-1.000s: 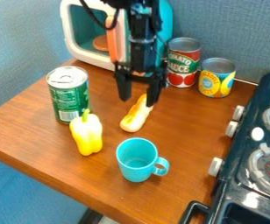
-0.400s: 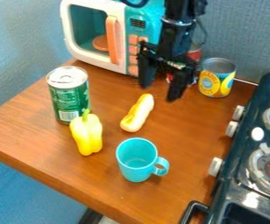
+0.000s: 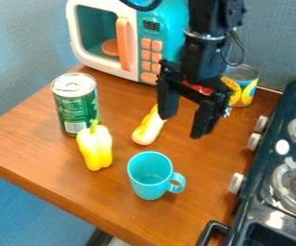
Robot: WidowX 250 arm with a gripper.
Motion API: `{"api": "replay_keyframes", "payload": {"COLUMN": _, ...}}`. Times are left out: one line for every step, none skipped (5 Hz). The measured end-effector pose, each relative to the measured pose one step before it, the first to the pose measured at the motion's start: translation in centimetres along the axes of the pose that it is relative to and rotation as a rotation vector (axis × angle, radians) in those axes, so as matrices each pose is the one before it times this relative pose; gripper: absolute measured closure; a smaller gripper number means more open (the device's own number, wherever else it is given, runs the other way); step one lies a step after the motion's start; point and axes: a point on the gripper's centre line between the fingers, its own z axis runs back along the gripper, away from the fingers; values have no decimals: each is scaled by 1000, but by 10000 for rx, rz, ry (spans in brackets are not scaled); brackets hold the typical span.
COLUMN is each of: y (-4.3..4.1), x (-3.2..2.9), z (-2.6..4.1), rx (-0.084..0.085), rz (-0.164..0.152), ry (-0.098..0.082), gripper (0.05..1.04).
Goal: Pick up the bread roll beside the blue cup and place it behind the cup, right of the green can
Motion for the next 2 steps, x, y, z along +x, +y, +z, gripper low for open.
{"api": "replay_keyframes", "payload": {"y": -905, "x": -1903, "z": -291, "rx": 39, "rz": 7, "ry": 21, "gripper": 84}}
{"api": "replay_keyframes", "payload": {"y": -233, "x": -1283, "z": -712, "rx": -21, "rz": 151, "ry": 123, "gripper": 84}}
